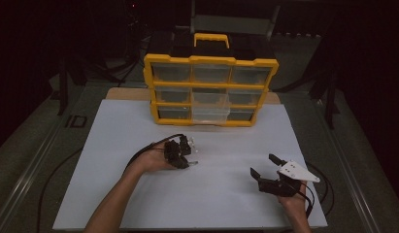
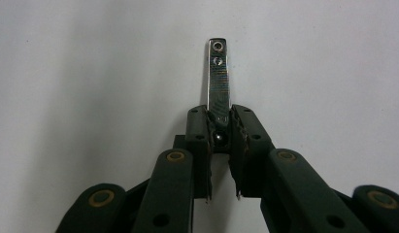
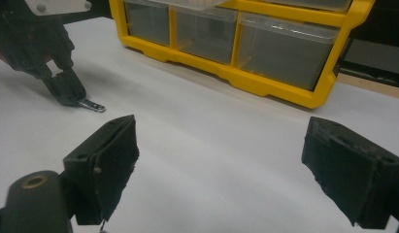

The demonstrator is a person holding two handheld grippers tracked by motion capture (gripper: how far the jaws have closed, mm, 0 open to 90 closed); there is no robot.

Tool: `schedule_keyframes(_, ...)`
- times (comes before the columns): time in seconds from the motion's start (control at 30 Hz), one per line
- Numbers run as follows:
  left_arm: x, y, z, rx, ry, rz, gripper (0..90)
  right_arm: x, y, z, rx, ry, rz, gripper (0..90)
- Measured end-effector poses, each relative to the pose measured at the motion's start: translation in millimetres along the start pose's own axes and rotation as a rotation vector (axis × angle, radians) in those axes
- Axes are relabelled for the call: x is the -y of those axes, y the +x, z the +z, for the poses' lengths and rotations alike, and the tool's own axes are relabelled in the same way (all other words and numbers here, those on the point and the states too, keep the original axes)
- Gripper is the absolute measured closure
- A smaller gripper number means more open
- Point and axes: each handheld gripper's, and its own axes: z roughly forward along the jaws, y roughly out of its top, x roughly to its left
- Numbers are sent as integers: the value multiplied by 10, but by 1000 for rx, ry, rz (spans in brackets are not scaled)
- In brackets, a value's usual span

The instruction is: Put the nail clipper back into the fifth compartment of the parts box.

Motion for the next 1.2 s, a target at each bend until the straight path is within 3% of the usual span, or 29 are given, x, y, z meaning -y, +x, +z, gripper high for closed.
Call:
schedule_keyframes(0.33, 3, -14, -11, -13, -10, 16, 800, 1, -7, -4, 0, -2, 1, 129)
schedule_keyframes(1.2, 35, 5, -226, -59, -87, -4, 800, 1, -6, -10, -3, -11, 7, 125)
